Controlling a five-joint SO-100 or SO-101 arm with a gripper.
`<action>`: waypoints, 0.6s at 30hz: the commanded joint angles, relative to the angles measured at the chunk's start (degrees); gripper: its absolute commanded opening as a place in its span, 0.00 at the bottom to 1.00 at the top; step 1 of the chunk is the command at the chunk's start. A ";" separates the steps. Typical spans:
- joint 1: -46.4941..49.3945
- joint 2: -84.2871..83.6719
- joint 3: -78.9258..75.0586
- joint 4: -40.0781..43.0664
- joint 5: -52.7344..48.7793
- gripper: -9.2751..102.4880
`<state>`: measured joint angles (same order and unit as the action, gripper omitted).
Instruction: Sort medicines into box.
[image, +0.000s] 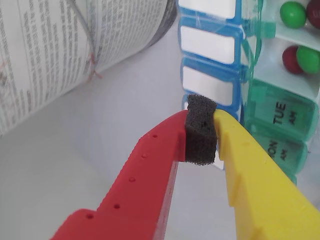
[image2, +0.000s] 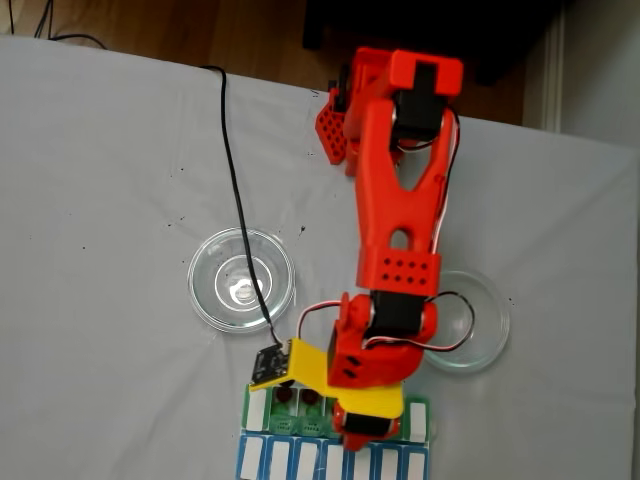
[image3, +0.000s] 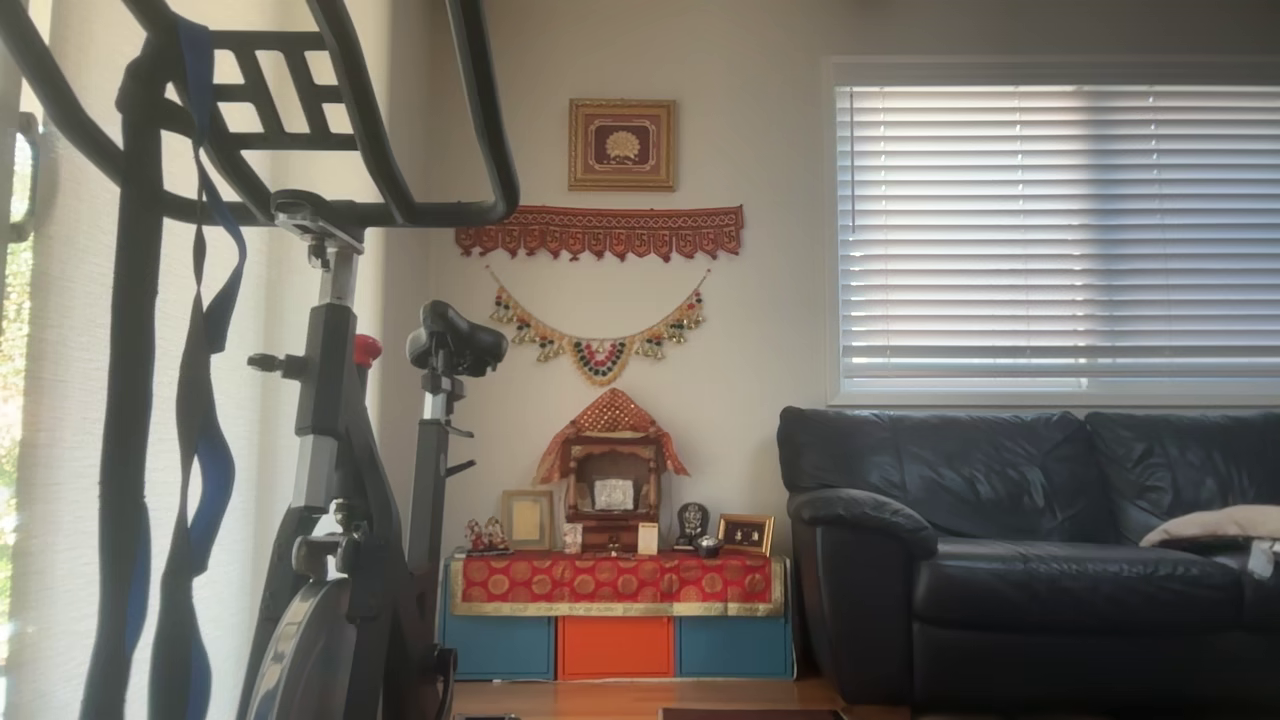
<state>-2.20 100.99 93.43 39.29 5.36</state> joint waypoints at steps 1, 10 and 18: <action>0.35 0.97 -5.98 0.88 -0.88 0.09; 0.18 -1.05 -9.67 7.73 -4.66 0.09; -0.18 -3.69 -12.83 13.27 -7.21 0.09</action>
<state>-1.67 95.89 85.87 51.68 -0.88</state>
